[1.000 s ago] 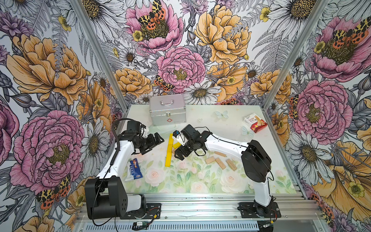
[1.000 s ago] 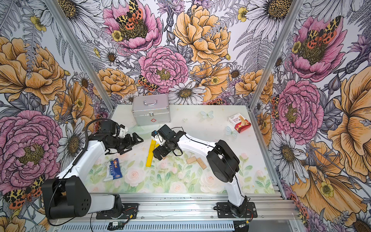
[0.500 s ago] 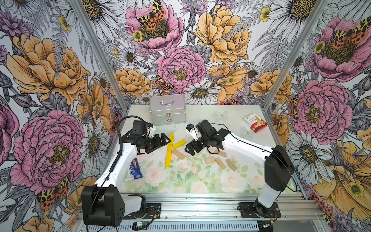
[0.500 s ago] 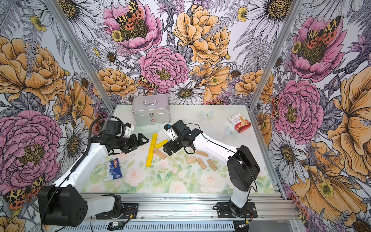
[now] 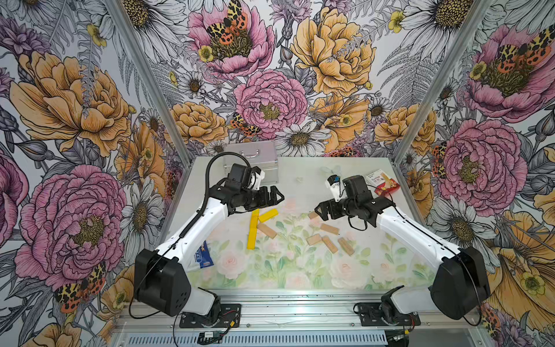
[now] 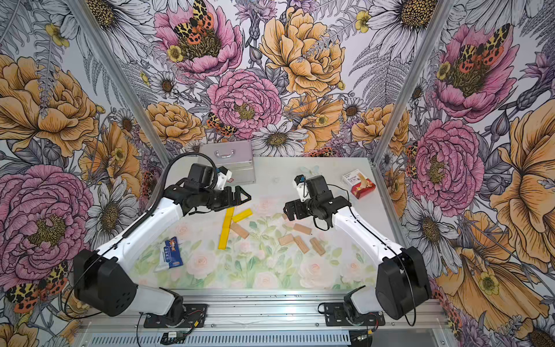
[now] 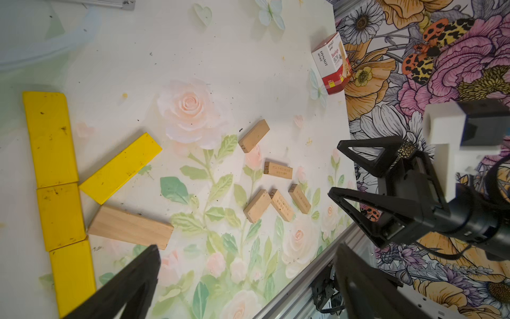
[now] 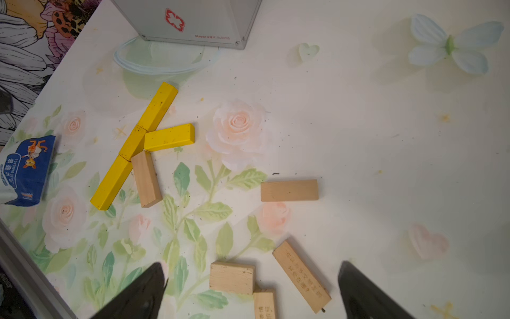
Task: Assemble the letter k with building blocks
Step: Pick up the building block from the center of the board.
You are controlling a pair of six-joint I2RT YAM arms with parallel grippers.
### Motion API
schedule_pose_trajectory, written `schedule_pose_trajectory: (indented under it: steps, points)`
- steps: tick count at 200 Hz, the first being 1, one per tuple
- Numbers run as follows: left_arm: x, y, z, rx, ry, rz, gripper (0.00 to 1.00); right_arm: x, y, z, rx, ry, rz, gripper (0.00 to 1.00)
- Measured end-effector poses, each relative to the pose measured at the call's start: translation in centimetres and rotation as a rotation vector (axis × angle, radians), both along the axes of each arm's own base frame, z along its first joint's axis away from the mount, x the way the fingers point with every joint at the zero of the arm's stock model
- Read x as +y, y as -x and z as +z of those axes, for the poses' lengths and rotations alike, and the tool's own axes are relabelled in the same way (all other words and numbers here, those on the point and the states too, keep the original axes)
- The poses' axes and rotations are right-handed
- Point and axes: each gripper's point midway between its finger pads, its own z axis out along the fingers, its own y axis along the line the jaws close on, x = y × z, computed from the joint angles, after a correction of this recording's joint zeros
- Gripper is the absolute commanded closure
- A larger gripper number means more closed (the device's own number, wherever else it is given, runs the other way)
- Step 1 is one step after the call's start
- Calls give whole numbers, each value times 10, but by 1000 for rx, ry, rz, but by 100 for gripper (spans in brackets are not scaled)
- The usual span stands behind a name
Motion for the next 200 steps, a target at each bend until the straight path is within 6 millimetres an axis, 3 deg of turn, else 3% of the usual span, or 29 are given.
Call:
schedule_pose_trajectory:
  steps: [38, 95, 120, 146, 200]
  points:
    - [-48, -20, -6, -23, -36, -99, 2, -48, -2, -6, 15, -7, -151, 1]
    - [-100, -54, -25, -96, -87, -238, 4, -93, 9, -15, 37, -29, -310, 1]
    - [-117, -62, -39, -129, -132, -292, 6, -100, 14, -12, 29, -47, -344, 1]
    - [-129, -69, -46, -181, -211, -326, 12, -101, 18, -26, 69, -50, -366, 1]
    - [-131, -73, -52, -273, -428, -367, 24, -101, 17, -48, 119, -87, -396, 1]
